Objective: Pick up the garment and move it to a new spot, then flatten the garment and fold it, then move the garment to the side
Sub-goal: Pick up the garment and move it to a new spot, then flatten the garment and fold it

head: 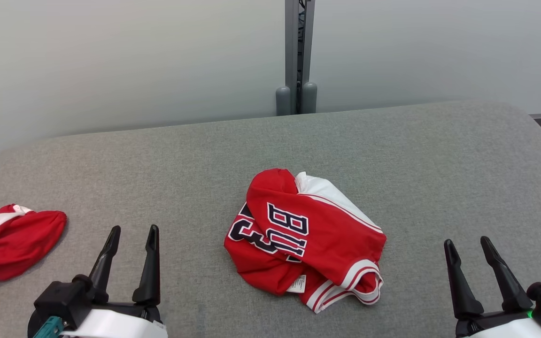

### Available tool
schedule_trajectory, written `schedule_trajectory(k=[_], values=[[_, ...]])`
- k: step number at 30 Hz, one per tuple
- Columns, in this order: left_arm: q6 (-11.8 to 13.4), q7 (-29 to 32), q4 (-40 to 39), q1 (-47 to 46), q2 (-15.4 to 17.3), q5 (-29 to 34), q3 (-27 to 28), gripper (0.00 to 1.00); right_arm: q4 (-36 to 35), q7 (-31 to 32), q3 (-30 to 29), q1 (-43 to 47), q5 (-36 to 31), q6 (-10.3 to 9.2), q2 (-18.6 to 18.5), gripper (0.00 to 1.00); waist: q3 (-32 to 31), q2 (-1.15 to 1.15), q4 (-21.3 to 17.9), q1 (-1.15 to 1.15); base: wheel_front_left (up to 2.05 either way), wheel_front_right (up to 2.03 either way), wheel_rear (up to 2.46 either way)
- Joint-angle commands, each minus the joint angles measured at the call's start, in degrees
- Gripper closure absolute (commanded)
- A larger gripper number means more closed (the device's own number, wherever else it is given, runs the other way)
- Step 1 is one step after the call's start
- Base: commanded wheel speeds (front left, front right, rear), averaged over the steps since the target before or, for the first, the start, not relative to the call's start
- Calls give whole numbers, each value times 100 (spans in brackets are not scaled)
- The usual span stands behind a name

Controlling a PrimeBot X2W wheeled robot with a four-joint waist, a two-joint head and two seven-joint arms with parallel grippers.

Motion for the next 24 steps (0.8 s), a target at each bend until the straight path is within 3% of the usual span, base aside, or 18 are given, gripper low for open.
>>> schedule_trajectory(k=[1,24], values=[[-63,-24,-31,89,-31,82,64,0,-35,21,-22,51,21,11,-7,0,6,0,18,0,0,0,0],[-411,-26,98,158,-484,552,349,0,-47,160,36,-159,-24,11,-117,0,60,0,174,0,0,0,0]])
